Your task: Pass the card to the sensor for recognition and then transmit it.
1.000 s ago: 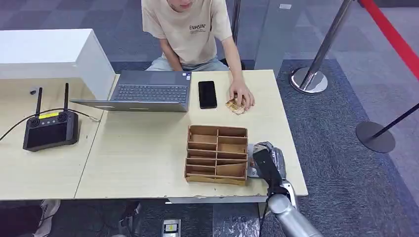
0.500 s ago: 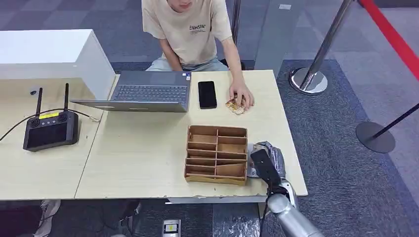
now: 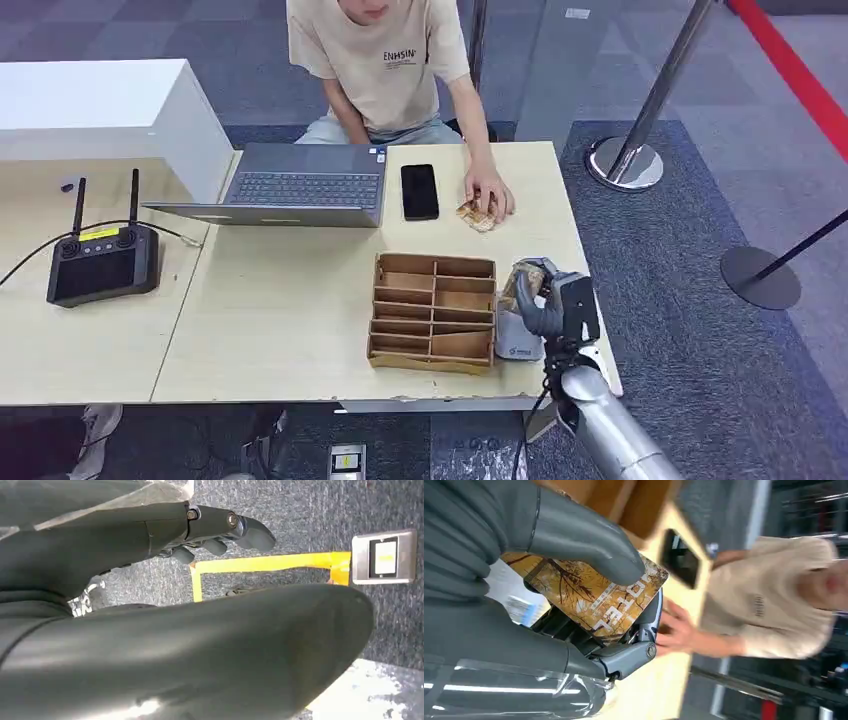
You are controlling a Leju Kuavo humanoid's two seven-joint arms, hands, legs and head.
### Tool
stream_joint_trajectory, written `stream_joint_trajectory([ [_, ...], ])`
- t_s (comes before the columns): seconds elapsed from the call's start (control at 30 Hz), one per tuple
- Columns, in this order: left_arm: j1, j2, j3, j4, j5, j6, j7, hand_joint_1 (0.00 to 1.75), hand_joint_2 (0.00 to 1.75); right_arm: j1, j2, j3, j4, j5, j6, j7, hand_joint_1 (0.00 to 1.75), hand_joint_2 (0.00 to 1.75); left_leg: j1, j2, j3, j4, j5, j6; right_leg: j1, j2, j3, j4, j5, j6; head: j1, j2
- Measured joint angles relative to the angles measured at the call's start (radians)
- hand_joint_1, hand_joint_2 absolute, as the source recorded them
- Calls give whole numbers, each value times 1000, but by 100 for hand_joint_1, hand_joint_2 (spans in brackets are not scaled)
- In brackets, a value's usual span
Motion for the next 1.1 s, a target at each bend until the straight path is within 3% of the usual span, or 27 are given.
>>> stream_joint_trajectory([
  [0.17, -2, 0, -15, 0, -2, -11, 8, 0, 0, -27, -9, -21, -80, -12, 16, -5, 175, 175, 0, 0, 0, 0, 0, 0, 0, 0, 0, 0, 0, 0, 0, 0],
  [0.27, -3, 0, -18, 0, -5, -20, 13, 0, 0, -51, -13, -23, -132, 30, -12, -1, 175, 175, 0, 0, 0, 0, 0, 0, 0, 0, 0, 0, 0, 0, 0, 0],
  [0.47, -12, -1, -33, 0, -16, -16, 18, 0, 0, -119, -14, -13, -239, 197, -62, 74, 175, 175, 0, 0, 0, 0, 0, 0, 0, 0, 0, 1, 0, 0, 0, 0],
  [0.67, -26, -5, -48, 0, -36, -18, 51, 0, 0, -235, 0, 40, -290, 320, -39, 163, 175, 175, 0, 0, 0, 0, 0, 0, 0, 0, 0, 2, 0, 0, -1, 0],
  [0.9, -53, -21, -76, 0, -57, -42, 76, 0, 0, -404, 51, 135, -195, 344, 50, 224, 175, 175, 0, -1, -1, 0, 0, 0, 0, 0, 0, 2, 0, 0, 0, 0],
  [1.1, -68, -39, -100, 0, -70, -38, 92, 0, 0, -526, 98, 222, 10, 480, 21, 291, 175, 175, 0, -1, -1, 0, 0, 0, 0, -1, 0, 2, 0, 0, 0, 0],
])
